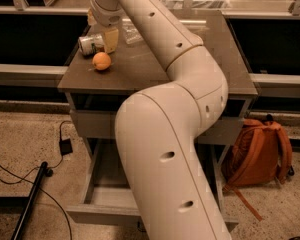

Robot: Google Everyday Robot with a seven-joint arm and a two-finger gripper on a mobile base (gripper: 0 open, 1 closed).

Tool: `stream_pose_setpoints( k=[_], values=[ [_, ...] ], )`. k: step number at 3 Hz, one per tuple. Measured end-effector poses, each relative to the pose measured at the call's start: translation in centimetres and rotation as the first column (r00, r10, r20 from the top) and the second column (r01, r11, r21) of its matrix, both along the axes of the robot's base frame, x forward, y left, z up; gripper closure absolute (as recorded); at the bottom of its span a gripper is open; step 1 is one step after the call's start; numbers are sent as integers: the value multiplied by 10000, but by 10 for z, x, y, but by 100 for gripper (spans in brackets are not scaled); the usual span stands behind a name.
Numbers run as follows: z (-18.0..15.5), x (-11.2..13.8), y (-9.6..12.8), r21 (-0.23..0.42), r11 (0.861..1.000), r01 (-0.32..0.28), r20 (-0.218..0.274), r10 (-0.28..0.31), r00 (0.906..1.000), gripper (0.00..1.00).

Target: Place 7up can into middle drawer

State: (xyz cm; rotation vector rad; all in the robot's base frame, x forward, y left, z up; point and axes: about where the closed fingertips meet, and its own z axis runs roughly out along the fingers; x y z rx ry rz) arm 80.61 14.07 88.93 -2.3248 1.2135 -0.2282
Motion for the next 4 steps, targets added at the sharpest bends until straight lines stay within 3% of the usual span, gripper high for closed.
stream_pose_setpoints(
  k=[2, 4],
  values=[
    [-9, 21, 3, 59, 9995, 299, 107, -300, 9995, 42],
    [-19, 31, 4, -44, 9987, 508, 121, -507, 9986, 40]
  ],
)
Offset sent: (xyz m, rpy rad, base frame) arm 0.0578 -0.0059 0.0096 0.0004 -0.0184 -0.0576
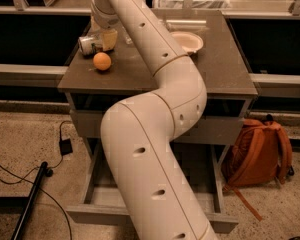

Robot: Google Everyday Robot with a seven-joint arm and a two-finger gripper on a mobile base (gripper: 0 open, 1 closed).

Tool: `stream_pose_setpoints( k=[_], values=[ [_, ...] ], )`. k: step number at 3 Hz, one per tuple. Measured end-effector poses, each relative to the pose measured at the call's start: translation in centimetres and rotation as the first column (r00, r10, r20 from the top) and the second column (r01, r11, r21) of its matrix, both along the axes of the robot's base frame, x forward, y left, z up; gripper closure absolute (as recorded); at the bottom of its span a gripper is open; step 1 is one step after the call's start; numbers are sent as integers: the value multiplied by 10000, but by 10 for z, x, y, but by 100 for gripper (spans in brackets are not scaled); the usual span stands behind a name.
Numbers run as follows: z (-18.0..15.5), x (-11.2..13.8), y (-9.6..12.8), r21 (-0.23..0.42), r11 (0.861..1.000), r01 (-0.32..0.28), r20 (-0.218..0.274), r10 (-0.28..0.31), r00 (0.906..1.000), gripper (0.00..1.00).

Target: Place 7up can into middle drawer

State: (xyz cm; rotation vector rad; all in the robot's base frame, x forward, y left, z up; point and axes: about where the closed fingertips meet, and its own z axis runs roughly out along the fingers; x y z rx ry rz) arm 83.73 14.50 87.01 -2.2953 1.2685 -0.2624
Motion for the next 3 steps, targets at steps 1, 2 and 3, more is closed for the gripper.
stream_pose_setpoints(
  k=[1, 2, 3],
  values=[
    [-4, 3, 6, 11, 10000, 4, -6, -4, 10000, 41],
    [-10, 4, 15, -62, 10000, -74, -22, 74, 10000, 41],
    [-20, 6, 18, -161, 9999, -28, -116, 26, 9999, 40]
  ],
)
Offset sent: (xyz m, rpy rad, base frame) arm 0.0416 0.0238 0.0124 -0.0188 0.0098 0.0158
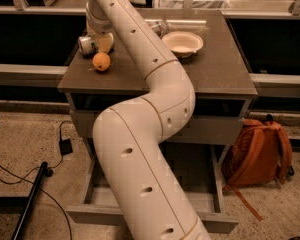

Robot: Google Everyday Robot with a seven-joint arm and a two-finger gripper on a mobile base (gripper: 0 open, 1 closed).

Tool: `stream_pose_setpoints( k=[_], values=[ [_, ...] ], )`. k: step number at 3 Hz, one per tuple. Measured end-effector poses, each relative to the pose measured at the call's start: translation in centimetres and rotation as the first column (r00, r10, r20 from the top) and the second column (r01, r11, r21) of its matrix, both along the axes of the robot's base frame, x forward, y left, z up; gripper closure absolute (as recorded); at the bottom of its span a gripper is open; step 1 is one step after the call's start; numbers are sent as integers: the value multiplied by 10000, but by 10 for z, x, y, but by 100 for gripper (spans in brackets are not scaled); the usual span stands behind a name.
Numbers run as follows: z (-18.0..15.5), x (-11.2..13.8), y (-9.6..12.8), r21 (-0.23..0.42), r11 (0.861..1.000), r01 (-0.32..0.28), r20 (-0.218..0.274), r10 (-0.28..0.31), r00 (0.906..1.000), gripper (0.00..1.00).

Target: Place 7up can into middle drawer

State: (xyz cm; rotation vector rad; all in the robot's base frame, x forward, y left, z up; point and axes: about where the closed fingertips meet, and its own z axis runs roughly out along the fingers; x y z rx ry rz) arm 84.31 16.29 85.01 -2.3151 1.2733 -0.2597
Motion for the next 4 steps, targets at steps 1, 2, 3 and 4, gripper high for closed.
stream_pose_setpoints(
  k=[1, 2, 3, 4],
  values=[
    [-10, 1, 2, -111, 9999, 33, -111, -35, 9999, 41],
    [-13, 1, 3, -156, 9999, 29, -145, -31, 9999, 51],
    [-8, 1, 1, -137, 9999, 37, -92, -38, 10000, 69],
    [23, -3, -10, 245, 9997, -21, 192, 16, 9998, 93]
  ],
)
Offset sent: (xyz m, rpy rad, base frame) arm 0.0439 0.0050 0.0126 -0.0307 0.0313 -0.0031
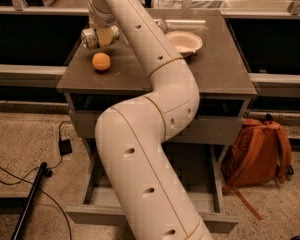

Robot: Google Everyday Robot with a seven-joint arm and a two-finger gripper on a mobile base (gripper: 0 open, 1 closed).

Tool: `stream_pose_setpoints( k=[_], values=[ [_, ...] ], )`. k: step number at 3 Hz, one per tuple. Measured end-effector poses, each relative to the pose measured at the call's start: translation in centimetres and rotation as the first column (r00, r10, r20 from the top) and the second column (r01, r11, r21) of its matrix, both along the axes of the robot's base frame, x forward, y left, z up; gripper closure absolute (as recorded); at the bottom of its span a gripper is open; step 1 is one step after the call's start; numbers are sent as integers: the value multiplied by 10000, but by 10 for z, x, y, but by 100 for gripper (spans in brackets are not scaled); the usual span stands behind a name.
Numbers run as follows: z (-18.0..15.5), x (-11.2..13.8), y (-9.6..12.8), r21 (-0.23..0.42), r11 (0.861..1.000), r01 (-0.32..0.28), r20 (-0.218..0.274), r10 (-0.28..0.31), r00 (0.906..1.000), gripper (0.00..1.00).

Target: Place 7up can into middle drawer

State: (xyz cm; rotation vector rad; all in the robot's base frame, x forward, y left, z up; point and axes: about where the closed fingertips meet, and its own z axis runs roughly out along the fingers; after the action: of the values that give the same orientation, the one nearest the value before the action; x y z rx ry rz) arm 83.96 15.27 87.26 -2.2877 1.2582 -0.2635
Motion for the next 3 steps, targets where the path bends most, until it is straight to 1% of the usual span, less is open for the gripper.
stream_pose_setpoints(
  k=[1, 2, 3],
  values=[
    [27, -11, -30, 196, 9996, -183, 81, 181, 9998, 100],
    [31, -24, -62, 247, 9985, -479, -225, 485, 9986, 100],
    [28, -35, -86, 312, 9973, -666, -510, 681, 9964, 100]
  ],
)
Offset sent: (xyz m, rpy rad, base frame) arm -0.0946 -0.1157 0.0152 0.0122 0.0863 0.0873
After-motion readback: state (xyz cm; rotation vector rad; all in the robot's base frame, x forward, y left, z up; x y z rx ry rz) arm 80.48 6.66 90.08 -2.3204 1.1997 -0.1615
